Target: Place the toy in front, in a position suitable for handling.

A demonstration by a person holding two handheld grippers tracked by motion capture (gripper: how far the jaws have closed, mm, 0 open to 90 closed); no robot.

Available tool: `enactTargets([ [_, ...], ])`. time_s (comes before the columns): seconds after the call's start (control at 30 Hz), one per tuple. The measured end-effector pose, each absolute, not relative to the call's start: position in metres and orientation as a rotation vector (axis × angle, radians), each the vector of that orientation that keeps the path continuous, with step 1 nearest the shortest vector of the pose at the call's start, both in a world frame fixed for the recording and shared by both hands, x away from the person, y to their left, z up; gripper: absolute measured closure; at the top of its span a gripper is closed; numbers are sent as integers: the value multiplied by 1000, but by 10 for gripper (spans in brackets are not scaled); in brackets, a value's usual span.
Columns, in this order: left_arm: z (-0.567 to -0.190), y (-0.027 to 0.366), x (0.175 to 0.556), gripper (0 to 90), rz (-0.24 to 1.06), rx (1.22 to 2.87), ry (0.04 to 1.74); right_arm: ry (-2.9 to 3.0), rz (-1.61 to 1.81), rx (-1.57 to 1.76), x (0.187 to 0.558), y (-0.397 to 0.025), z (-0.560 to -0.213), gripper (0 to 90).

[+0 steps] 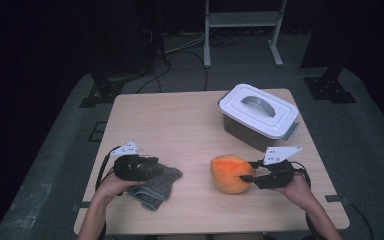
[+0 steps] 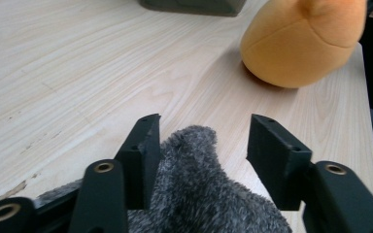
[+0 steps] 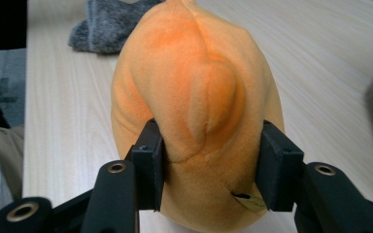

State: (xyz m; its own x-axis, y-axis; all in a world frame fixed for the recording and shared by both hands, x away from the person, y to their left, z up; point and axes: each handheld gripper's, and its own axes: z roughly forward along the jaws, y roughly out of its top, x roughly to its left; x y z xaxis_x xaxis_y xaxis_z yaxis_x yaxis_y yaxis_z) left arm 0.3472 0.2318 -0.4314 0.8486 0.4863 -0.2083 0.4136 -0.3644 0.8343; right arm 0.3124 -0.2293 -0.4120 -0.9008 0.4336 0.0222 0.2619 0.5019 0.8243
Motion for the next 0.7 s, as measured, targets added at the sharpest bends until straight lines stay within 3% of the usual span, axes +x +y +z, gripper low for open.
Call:
enactTargets([
  [0.27,-435,229,348,360,84,1984,693,2496,1291,682,314,-235,-409,508],
  [0.5,-438,221,347,305,71,2006,693,2518,1293,652,308,-207,-409,355],
  [0.7,-437,217,345,289,59,2009,683,2591,1345,588,300,-200,-404,339],
])
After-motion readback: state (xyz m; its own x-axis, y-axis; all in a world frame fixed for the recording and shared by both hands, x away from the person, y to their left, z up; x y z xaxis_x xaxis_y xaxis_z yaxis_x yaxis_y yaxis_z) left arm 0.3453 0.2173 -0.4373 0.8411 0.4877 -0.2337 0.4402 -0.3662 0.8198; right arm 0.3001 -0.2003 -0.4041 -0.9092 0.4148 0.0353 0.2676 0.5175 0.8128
